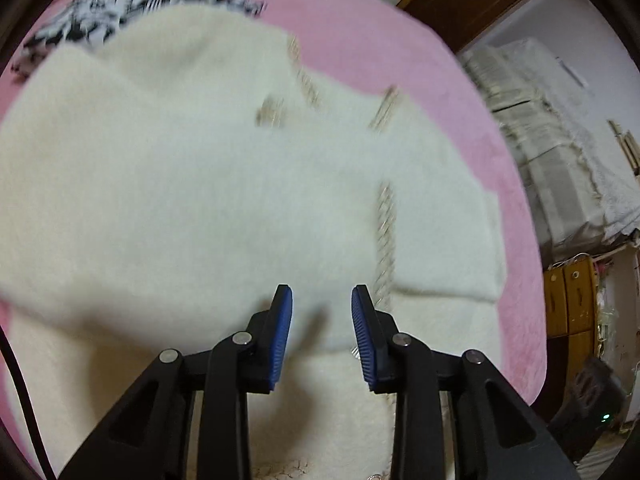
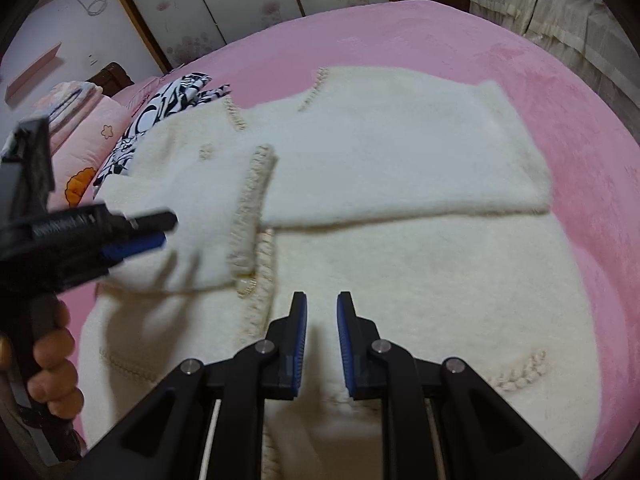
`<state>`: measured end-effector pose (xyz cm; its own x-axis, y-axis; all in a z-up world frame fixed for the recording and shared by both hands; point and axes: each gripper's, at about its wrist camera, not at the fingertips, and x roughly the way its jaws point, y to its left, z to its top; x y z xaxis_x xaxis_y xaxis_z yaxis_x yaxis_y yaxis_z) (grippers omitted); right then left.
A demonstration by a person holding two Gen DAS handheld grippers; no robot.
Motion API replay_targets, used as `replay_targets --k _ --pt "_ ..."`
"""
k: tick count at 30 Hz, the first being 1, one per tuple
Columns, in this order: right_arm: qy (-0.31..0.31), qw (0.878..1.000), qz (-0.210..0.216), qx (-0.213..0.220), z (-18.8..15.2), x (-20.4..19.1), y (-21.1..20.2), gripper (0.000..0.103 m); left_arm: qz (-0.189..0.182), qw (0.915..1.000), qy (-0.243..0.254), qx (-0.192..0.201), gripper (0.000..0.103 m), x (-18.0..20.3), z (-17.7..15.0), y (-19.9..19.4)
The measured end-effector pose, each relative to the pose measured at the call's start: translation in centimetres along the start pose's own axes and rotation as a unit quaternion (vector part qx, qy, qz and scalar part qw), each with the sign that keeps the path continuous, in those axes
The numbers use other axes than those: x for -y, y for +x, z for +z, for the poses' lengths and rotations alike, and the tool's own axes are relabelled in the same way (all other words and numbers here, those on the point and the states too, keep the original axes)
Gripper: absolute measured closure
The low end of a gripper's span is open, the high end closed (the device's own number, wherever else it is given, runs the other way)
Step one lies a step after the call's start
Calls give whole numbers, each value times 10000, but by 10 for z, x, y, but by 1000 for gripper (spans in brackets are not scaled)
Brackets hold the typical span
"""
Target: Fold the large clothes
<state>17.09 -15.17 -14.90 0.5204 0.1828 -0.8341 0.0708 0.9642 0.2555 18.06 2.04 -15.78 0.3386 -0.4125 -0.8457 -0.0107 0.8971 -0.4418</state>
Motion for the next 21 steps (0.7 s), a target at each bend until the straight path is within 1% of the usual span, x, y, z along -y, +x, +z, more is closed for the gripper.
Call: replay_targets --k 1,3,4,5,6,7,8,9,11,12,14,18,21 --pt "5 10000 45 -5 0 4 1 88 -20 10000 -1 2 74 -2 -10 -5" --pt "60 9998 160 43 3 9 0 84 -43 9999 57 78 74 -1 -10 -13" --pt "85 9997 229 76 5 9 0 76 -42 9996 174 205 72 1 -11 -25" --pt "127 9993 328 128 6 9 -4 68 17 9989 297 369 67 3 -12 -38" --pt "168 9987 434 192 10 8 -5 66 91 9979 379 508 58 6 -13 -46" --pt "195 9980 535 259 13 6 -7 65 222 9957 487 757 53 6 -18 -62" --pt "192 9973 636 315 18 2 -7 65 386 9924 565 1026 41 2 -22 -78" --pt "162 9967 720 334 23 -3 -7 65 604 9872 632 1336 33 -2 -27 -97" --pt "86 9959 827 348 32 -13 -3 65 950 9781 660 1729 32 -8 -29 -113" --pt "44 9956 872 344 36 -19 -1 65 1191 9726 628 1895 32 -15 -35 -121" --pt "-58 9949 963 304 46 -30 10 65 1507 9674 421 1989 32 -34 -39 -129" --pt "-115 9938 1094 128 60 -44 38 65 1715 9662 -64 1925 32 -73 -46 -127" --pt "-78 9945 1035 -157 68 -50 68 65 1822 9660 -330 1803 32 -94 -48 -117"
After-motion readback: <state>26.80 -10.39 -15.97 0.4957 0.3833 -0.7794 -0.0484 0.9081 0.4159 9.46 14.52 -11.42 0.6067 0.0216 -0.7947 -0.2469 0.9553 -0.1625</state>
